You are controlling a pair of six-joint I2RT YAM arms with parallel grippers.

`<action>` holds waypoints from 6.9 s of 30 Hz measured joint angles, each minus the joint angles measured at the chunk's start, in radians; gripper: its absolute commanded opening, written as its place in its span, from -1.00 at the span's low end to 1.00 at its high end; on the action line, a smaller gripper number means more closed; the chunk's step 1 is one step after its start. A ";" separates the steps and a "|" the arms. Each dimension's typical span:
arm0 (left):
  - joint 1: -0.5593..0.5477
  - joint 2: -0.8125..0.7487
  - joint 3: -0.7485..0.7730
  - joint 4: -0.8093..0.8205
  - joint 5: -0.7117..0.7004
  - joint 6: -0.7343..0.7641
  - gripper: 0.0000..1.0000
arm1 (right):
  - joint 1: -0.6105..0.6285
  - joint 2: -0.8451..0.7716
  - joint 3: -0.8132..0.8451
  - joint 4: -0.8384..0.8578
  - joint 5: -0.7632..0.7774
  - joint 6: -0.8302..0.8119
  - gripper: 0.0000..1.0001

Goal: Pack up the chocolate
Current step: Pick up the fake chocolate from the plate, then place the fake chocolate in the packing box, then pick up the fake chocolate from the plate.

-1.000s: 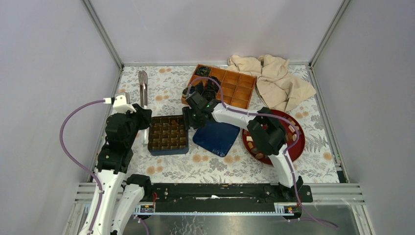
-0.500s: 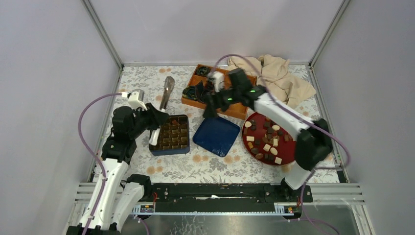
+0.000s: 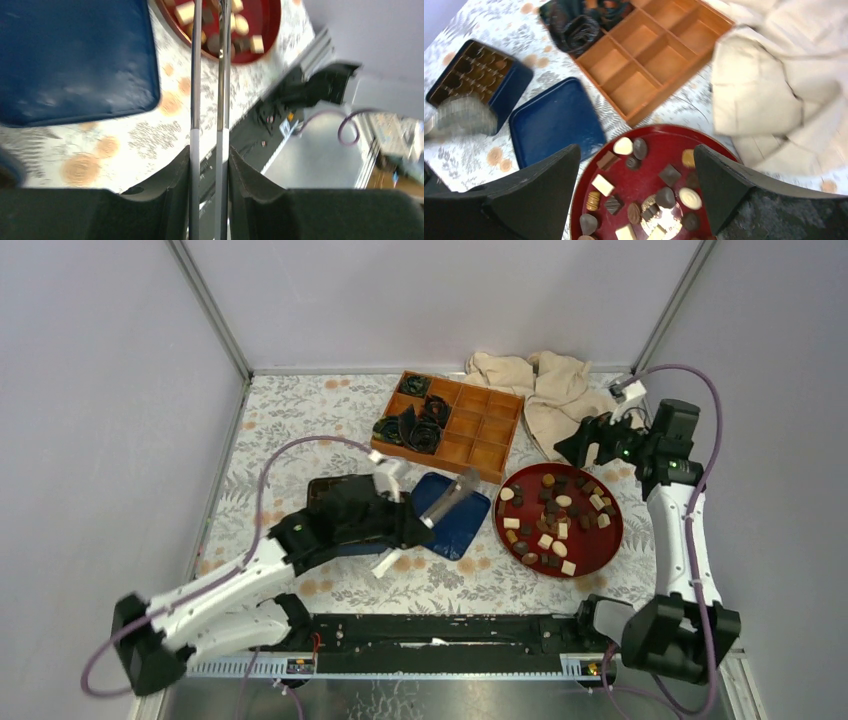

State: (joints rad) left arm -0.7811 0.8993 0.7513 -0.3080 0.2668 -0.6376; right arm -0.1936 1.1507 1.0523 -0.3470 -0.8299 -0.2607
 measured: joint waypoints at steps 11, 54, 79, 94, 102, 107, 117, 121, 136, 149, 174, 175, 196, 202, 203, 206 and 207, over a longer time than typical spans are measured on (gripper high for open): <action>-0.280 0.462 0.303 -0.075 -0.211 0.026 -0.23 | -0.191 0.060 -0.015 -0.048 -0.047 0.014 0.84; -0.398 1.205 1.074 -0.475 -0.315 0.014 -0.17 | -0.191 0.058 -0.016 -0.064 -0.043 0.003 0.85; -0.404 1.178 1.075 -0.499 -0.339 0.003 -1.00 | -0.191 0.058 -0.016 -0.064 -0.045 -0.005 0.85; -0.401 0.855 0.735 -0.376 -0.414 -0.008 -1.00 | -0.191 0.024 -0.041 -0.051 -0.047 0.000 0.84; -0.283 0.554 0.503 -0.412 -0.491 -0.042 -1.00 | -0.191 0.021 -0.049 -0.037 -0.047 0.007 0.85; -0.084 0.353 0.388 -0.479 -0.517 -0.042 -1.00 | -0.191 0.022 -0.053 -0.036 -0.048 0.007 0.84; 0.185 0.229 0.276 -0.661 -0.542 0.003 -1.00 | -0.191 0.050 -0.053 -0.037 -0.053 0.008 0.84; 0.234 0.233 0.272 -0.691 -0.547 0.023 -1.00 | -0.191 0.053 -0.053 -0.036 -0.053 0.007 0.83; 0.280 0.274 0.272 -0.739 -0.563 0.046 -0.88 | -0.191 0.056 -0.053 -0.037 -0.054 0.007 0.83; 0.280 0.308 0.266 -0.756 -0.563 0.046 -0.29 | -0.191 0.057 -0.053 -0.037 -0.054 0.007 0.84; 0.284 0.121 0.255 -0.664 -0.351 0.050 -0.22 | -0.191 0.061 -0.053 -0.037 -0.056 0.006 0.84; 0.282 0.109 0.245 -0.639 -0.319 0.048 -0.22 | -0.191 0.061 -0.053 -0.037 -0.056 0.006 0.84; -0.242 0.502 0.282 -0.097 -0.173 -0.035 -0.23 | -0.191 0.063 -0.053 -0.038 -0.078 -0.013 0.85; -0.290 0.693 0.447 -0.087 -0.183 0.018 -0.22 | -0.191 0.063 -0.053 -0.038 -0.078 -0.016 0.85; -0.294 0.715 0.468 -0.088 -0.186 0.028 -0.22 | -0.191 0.063 -0.053 -0.038 -0.078 -0.016 0.85; -0.312 0.789 0.549 -0.127 -0.206 0.073 -0.23 | -0.191 0.064 -0.053 -0.038 -0.078 -0.018 0.84; -0.315 0.814 0.578 -0.144 -0.211 0.095 -0.23 | -0.191 0.065 -0.053 -0.039 -0.078 -0.020 0.85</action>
State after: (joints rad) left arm -1.0958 1.7138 1.3296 -0.4519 0.0555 -0.5426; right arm -0.3843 1.2160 0.9989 -0.3855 -0.9077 -0.2810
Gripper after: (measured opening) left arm 0.393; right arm 0.920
